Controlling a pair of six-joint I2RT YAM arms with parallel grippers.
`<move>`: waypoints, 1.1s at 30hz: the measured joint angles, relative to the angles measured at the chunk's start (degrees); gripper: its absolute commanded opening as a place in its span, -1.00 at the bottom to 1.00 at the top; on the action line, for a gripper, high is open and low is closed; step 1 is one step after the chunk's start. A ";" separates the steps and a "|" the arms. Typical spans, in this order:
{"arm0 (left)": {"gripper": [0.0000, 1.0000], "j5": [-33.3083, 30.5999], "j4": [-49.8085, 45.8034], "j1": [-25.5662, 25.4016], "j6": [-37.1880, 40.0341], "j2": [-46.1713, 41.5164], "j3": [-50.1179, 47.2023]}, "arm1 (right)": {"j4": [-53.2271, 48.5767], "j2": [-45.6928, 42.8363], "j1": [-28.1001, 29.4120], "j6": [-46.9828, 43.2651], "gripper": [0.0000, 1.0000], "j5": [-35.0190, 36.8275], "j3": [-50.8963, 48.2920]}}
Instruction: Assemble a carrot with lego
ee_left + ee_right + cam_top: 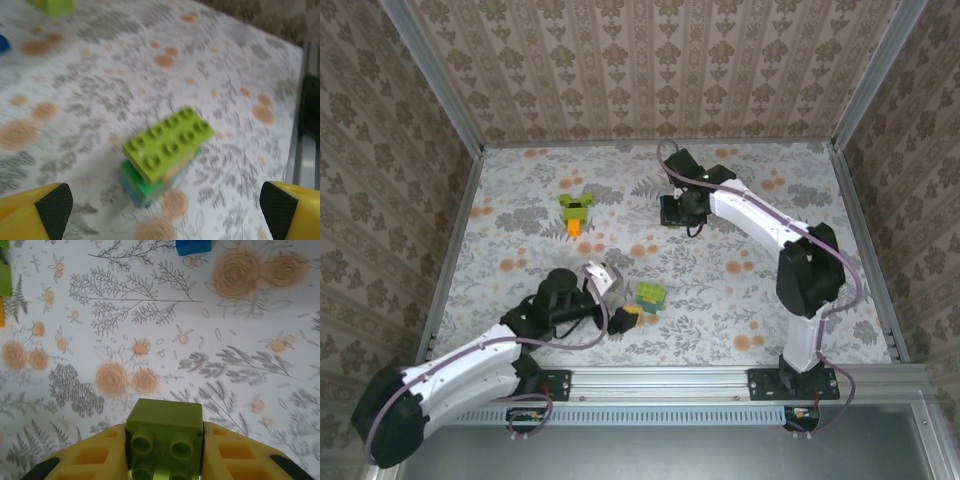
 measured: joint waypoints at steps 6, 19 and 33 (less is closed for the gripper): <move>1.00 2.29 5.84 -3.63 7.06 2.10 -1.05 | 0.00 -9.46 -0.63 -1.07 -0.36 1.31 -6.62; 1.00 -0.87 12.31 -4.35 16.44 11.85 0.11 | -0.02 -13.38 -2.21 -2.62 -0.36 1.62 -12.63; 1.00 -0.94 14.84 -0.87 16.76 11.74 0.13 | 0.48 -13.86 -2.27 -3.26 -0.37 2.03 -13.22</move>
